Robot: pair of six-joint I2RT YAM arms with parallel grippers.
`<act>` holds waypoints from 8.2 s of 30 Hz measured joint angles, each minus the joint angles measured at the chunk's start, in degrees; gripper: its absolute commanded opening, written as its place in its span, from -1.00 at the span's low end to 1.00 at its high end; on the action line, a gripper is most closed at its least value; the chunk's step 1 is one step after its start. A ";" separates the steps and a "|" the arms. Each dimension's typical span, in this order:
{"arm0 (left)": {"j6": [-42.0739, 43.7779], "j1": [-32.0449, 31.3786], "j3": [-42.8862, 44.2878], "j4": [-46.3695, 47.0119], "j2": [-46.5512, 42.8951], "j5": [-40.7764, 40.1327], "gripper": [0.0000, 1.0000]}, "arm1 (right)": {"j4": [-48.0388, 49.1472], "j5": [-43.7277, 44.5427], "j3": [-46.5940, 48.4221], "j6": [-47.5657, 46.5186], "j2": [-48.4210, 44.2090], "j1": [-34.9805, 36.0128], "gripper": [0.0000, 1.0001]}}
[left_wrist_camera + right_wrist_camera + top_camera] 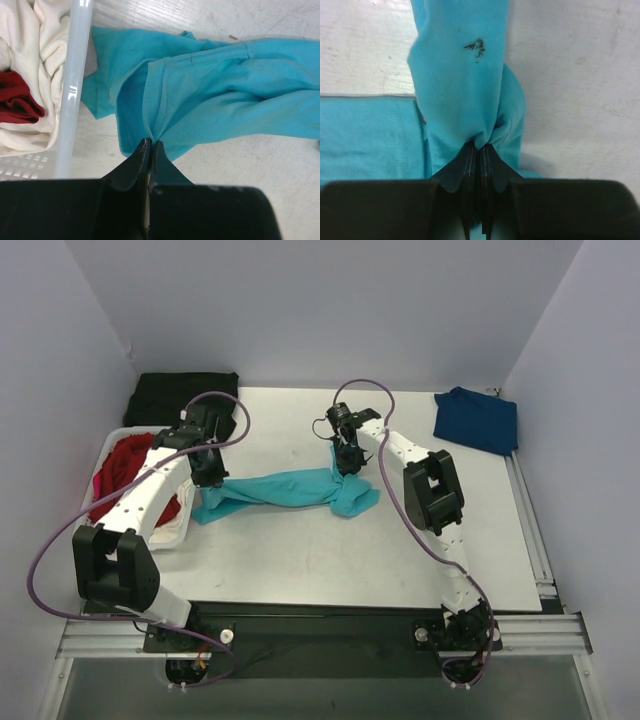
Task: Fold and stack the t-shirts
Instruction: Flatten out the tshirt
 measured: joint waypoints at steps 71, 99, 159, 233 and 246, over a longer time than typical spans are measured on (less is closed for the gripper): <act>10.47 5.07 12.74 16.24 8.44 16.06 -1.00 | 7.21 19.69 -40.85 7.61 -45.75 -14.69 -1.00; 7.89 3.65 50.77 19.19 48.41 12.28 0.62 | 10.03 16.74 -14.03 3.30 -15.41 -24.72 0.02; -0.33 -5.27 -13.84 12.13 12.35 5.73 -0.38 | 8.11 18.32 -33.46 10.32 -30.97 -13.84 0.04; 1.97 -1.05 -0.26 2.60 9.25 -12.44 -1.00 | 4.11 8.70 -53.68 20.02 -34.36 -13.11 -0.62; 1.95 -0.42 0.26 1.64 9.25 -11.85 -1.00 | 4.81 7.65 -53.07 19.34 -34.42 -13.09 -1.00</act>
